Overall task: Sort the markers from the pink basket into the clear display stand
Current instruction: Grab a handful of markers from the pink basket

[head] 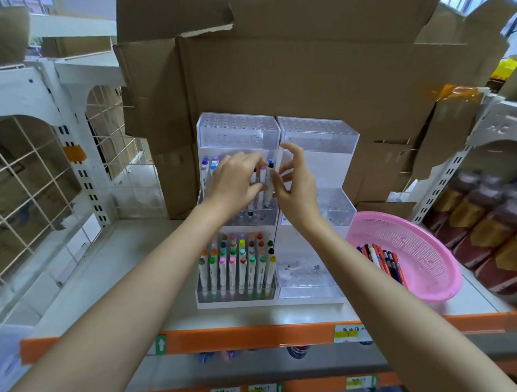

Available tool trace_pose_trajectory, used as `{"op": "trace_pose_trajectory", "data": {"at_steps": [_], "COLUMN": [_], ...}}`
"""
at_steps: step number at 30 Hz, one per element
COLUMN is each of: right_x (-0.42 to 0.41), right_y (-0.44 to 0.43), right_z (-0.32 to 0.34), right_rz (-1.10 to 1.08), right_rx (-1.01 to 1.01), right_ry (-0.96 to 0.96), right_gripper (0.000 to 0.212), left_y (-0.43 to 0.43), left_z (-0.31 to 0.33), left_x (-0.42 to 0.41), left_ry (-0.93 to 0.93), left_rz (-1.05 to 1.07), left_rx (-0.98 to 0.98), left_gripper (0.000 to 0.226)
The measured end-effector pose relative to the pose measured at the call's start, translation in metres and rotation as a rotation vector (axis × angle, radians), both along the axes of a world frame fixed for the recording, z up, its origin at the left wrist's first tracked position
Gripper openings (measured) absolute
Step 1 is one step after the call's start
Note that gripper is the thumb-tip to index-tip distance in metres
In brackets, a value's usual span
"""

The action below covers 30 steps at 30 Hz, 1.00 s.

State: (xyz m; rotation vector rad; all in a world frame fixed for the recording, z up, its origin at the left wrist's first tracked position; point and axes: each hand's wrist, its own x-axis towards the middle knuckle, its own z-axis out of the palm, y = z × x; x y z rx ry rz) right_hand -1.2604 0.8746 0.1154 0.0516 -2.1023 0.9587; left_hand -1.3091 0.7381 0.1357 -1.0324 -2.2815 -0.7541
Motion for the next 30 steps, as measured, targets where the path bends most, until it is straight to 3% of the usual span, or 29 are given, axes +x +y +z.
{"op": "trace_pose_trajectory", "data": {"at_steps": [8, 30], "right_x": [0.0029, 0.0076], "right_y": [-0.0004, -0.0005], "right_z": [0.0022, 0.001], "right_rz": [0.006, 0.003], "right_rx": [0.013, -0.015], "right_ry": [-0.028, -0.054], "right_gripper": [0.045, 0.042], "left_y": [0.0002, -0.0023], "left_z": [0.0018, 0.0029], "left_x": [0.0033, -0.0002], "left_ry": [0.068, 0.058], "left_rz": [-0.002, 0.005], "left_rx": [0.053, 0.069], "left_gripper": [0.012, 0.01]}}
